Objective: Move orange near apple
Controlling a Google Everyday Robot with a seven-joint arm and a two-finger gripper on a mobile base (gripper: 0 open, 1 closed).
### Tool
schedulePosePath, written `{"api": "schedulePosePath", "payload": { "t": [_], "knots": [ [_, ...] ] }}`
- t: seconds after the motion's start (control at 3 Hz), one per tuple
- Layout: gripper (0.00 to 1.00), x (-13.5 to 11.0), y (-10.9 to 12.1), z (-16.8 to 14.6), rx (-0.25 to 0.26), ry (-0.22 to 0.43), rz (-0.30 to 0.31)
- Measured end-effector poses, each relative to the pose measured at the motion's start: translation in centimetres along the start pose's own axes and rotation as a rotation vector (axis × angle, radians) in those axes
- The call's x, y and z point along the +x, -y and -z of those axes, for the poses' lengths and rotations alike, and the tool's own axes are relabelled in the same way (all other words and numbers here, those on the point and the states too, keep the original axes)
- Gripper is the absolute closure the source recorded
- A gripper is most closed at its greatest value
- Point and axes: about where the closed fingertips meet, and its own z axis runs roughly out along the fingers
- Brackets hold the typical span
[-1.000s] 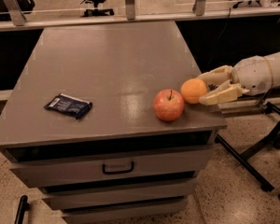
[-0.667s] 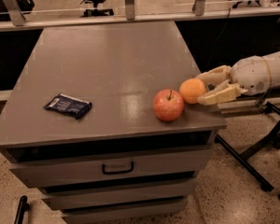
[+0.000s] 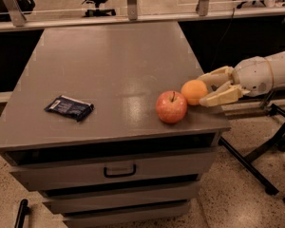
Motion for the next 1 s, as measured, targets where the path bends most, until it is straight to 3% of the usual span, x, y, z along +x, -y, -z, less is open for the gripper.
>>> {"api": "schedulePosePath", "payload": {
  "t": [0.33,0.67,1.0],
  "knots": [
    [0.13,-0.05,0.09,-0.25,-0.002,0.002,0.001],
    [0.00,-0.11,0.19,-0.53,-0.004,0.003,0.001],
    [0.00,-0.11,0.19,-0.54,-0.004,0.003,0.001]
  ]
}}
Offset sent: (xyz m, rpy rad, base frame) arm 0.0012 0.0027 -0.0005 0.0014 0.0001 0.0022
